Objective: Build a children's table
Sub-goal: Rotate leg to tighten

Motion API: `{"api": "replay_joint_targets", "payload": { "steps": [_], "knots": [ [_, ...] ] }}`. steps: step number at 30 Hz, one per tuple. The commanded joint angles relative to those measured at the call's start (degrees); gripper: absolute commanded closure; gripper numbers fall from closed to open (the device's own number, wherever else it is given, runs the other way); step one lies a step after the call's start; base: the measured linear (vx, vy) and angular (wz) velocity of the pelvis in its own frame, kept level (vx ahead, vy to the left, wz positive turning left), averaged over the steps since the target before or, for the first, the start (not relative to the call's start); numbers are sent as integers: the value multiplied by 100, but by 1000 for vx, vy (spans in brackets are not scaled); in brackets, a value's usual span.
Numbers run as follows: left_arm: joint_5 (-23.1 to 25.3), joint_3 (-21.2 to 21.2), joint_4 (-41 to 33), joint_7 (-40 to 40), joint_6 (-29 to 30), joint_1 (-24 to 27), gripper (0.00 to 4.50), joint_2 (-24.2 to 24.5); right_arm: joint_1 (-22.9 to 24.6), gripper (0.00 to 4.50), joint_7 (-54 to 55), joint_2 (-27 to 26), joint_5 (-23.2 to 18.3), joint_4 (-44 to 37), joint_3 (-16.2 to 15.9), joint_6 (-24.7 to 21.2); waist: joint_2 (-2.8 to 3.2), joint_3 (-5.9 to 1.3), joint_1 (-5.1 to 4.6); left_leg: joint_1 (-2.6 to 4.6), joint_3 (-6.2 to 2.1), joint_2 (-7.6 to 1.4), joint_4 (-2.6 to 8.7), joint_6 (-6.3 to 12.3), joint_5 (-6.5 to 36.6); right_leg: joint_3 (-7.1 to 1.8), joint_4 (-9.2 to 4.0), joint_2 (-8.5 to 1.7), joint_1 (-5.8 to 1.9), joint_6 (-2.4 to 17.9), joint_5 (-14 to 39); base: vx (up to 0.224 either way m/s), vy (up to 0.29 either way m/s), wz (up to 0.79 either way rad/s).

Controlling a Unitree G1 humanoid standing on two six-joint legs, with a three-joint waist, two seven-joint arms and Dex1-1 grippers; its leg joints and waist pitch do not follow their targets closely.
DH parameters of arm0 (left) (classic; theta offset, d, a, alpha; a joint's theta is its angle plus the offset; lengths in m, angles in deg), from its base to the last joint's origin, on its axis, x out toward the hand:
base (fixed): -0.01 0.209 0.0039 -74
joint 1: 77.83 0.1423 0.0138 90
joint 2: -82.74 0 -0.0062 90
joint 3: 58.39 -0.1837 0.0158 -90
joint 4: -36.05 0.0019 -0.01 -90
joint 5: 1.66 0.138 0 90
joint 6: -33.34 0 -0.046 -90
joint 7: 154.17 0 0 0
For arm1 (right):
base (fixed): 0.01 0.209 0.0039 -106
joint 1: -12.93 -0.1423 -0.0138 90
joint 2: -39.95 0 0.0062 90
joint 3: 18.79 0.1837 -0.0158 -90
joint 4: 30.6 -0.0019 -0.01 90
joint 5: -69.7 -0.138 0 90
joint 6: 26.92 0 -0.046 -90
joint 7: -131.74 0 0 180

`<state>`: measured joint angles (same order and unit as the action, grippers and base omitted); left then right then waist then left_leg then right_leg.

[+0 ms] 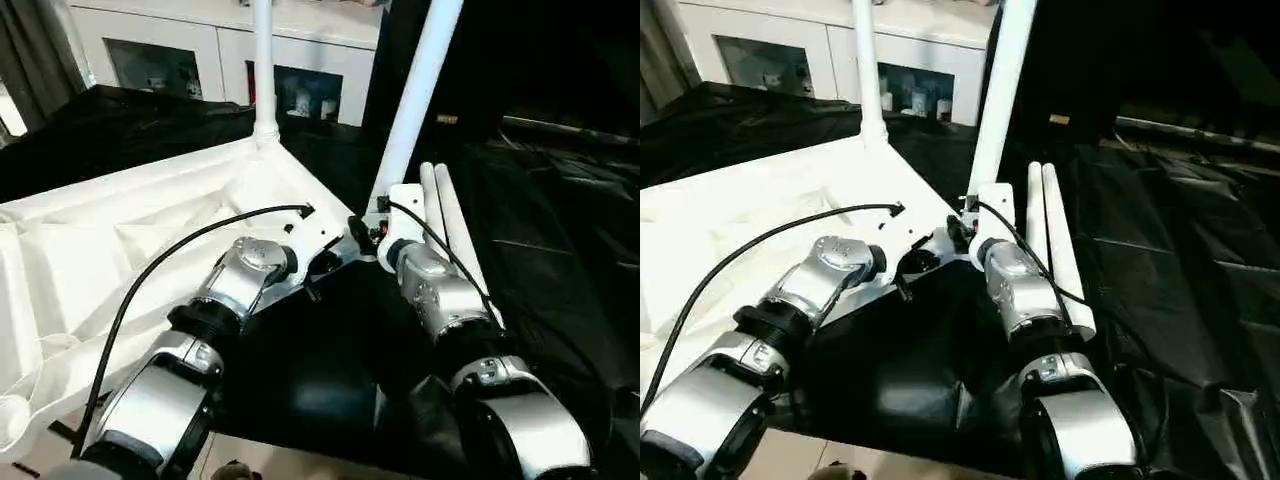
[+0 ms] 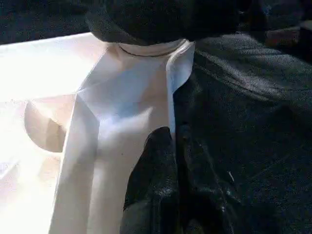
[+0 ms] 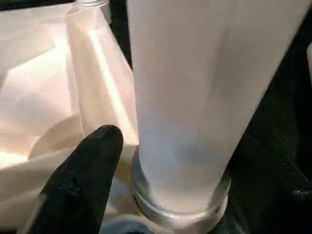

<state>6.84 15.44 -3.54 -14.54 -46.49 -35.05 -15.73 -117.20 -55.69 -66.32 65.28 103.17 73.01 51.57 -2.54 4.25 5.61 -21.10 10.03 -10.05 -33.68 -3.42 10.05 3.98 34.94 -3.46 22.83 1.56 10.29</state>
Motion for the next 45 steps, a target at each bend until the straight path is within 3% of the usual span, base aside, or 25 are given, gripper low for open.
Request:
{"api": "replay_joint_targets", "payload": {
  "steps": [1, 2, 4, 5, 6, 9, 10, 14, 15, 19, 21, 23, 24, 25, 26, 27, 28, 29, 30, 32, 35, 38, 40, 42, 45],
  "knots": [
    [21, 31, 68, 103, -520, -306, 450, -58, 341, 104, -259, 125, 62, -592, -231, -206, 68, -389, 8, 116, -142, -322, 459, -37, 1572, -344, -525, -577, -222, 819, 1852, 0, 0, 0],
    [21, 31, 68, 103, -520, -306, 450, -58, 341, 104, -259, 125, 62, -592, -231, -206, 63, -387, 24, 96, -138, -311, 458, 5, 1463, -342, -537, -563, -242, 794, 1769, 0, 0, 0],
    [49, 122, 317, 405, -898, -429, 450, -74, 709, 104, -424, 332, 113, -1387, -326, -444, 95, -410, 58, 85, -139, -318, 444, 67, 1208, -340, -482, -557, -267, 852, 1393, 0, 0, 0],
    [55, 150, 370, 492, -952, -458, 450, -74, 797, 104, -462, 382, 118, -1581, -349, -517, 76, -403, 68, 93, -122, -315, 438, 102, 1194, -346, -501, -542, -252, 830, 1315, 0, 0, 0],
    [16, 279, 501, 757, -977, -549, 405, -78, 1047, 100, -570, 528, 153, -2132, -434, -723, 82, -419, 71, 64, -133, -308, 431, 139, 1085, -342, -464, -548, -293, 868, 1142, 0, 0, 0],
    [-109, 500, 528, 1074, -864, -615, 385, -74, 1302, 100, -670, 665, 146, -2724, -509, -972, 85, -466, 102, 12, -145, -319, 383, 318, 560, -329, -345, -568, -350, 1068, 279, 0, 0, 0],
    [-106, 602, 560, 1360, -967, -654, 356, -15, 1479, 100, -787, 783, 145, -3141, -609, -1144, 104, -459, 84, 4, -144, -314, 372, 356, 503, -316, -342, -549, -339, 1130, 166, 0, 0, 0],
    [-19, 737, 450, 1875, -967, -614, 345, 193, 1653, 100, -913, 900, 147, -3604, -737, -1355, 112, -435, 46, 34, -133, -319, 369, 376, 679, -328, -351, -544, -325, 1216, 256, 0, 0, 0],
    [6, 807, 261, 2013, -985, -523, 325, 305, 1667, 100, -915, 893, 145, -3639, -755, -1380, 60, -432, 36, 33, -125, -318, 371, 388, 688, -327, -357, -542, -329, 1206, 283, 0, 0, 0],
    [36, 917, -193, 2071, -1034, -313, 298, 528, 1687, 100, -901, 856, 152, -3672, -803, -1448, 106, -407, 7, 57, -128, -333, 394, 239, 860, -329, -391, -545, -287, 1153, 774, 0, 0, 0],
    [23, 1000, -567, 2001, -823, -164, 268, 642, 1697, 100, -942, 853, 147, -3719, -859, -1524, 116, -390, 5, 71, -139, -362, 416, 142, 1011, -333, -398, -555, -273, 1140, 954, 0, 0, 0],
    [61, 1289, -1911, 1829, 70, 409, 261, 1026, 1721, 100, -1102, 859, 117, -3814, -1036, -1786, 105, -384, 11, 98, -134, -379, 424, 58, 1120, -345, -389, -566, -258, 1123, 1036, 0, 0, 0],
    [85, 1387, -2392, 1759, 401, 622, 251, 1164, 1726, 100, -1164, 864, 112, -3823, -1101, -1861, 109, -354, -8, 37, -162, -406, 458, 37, 1113, -342, -363, -589, -278, 1145, 1059, 0, 0, 0],
    [85, 1387, -2392, 1759, 401, 622, 238, 1164, 1726, 100, -1164, 864, 112, -3823, -1101, -1861, 127, -366, -44, 53, -140, -375, 444, 14, 1081, -344, -376, -554, -255, 1107, 1066, 0, 0, 0],
    [126, 1481, -2868, 1741, 762, 886, 238, 1340, 1732, 100, -1195, 860, 134, -3796, -1166, -1892, 135, -361, -44, 68, -122, -352, 426, 11, 1113, -349, -400, -539, -229, 1074, 1114, 0, 0, 0],
    [152, 1540, -3176, 1738, 1000, 1069, 227, 1465, 1736, 100, -1208, 854, 156, -3771, -1210, -1900, 114, -367, -36, 74, -146, -383, 431, -23, 1091, -356, -355, -583, -252, 1098, 1109, 0, 0, 0],
    [210, 1616, -3371, 1768, 1140, 1232, 220, 1565, 1728, 100, -1212, 833, 164, -3727, -1233, -1906, 123, -329, -55, 58, -126, -348, 445, -15, 1149, -351, -414, -530, -216, 1012, 1312, 0, 0, 0],
    [230, 1642, -3438, 1778, 1187, 1287, 215, 1600, 1726, 100, -1213, 825, 167, -3712, -1241, -1908, 135, -340, -48, 91, -132, -354, 439, -53, 1227, -359, -412, -542, -202, 986, 1372, 0, 0, 0],
    [435, 1764, -3679, 1951, 1320, 1578, 215, 1799, 1694, 100, -1199, 781, 183, -3618, -1272, -1895, 99, -320, -57, 67, -130, -346, 460, -47, 1242, -355, -431, -523, -204, 956, 1439, 0, 0, 0],
    [680, 1961, -3822, 2216, 1421, 1848, 186, 1961, 1645, 100, -1182, 731, 196, -3504, -1294, -1873, 124, -333, -66, 60, -151, -362, 466, -100, 1322, -353, -397, -527, -200, 913, 1454, 0, 0, 0],
    [1144, 2357, -4050, 2651, 1670, 2353, 186, 2333, 1546, 100, -1170, 642, 205, -3305, -1338, -1860, 141, -328, -85, 73, -154, -340, 471, -118, 1397, -356, -424, -504, -184, 811, 1533, 0, 0, 0],
    [1345, 2437, -4414, 2621, 2256, 2710, 186, 2660, 1488, 100, -1176, 601, 240, -3148, -1396, -1848, 215, -348, -69, 108, -173, -350, 474, -183, 1467, -357, -412, -503, -167, 845, 1470, 0, 0, 0],
    [1408, 2410, -4590, 2596, 2540, 2887, 186, 2820, 1446, 100, -1167, 569, 274, -3015, -1419, -1790, 255, -347, -22, 154, -157, -346, 465, -226, 1593, -367, -415, -480, -115, 924, 1330, 0, 0, 0],
    [1467, 2456, -4672, 2542, 2752, 3147, 221, 2994, 1343, 100, -1117, 499, 317, -2764, -1408, -1677, 255, -352, -23, 129, -173, -346, 479, -290, 1706, -358, -401, -484, -140, 967, 1289, 0, 0, 0],
    [1438, 2423, -4679, 2314, 2903, 3298, 226, 3089, 1270, 100, -1085, 444, 299, -2643, -1361, -1641, 240, -343, -22, 130, -172, -324, 483, -315, 1838, -368, -426, -492, -139, 938, 1425, 0, 0, 0]
  ]
}}
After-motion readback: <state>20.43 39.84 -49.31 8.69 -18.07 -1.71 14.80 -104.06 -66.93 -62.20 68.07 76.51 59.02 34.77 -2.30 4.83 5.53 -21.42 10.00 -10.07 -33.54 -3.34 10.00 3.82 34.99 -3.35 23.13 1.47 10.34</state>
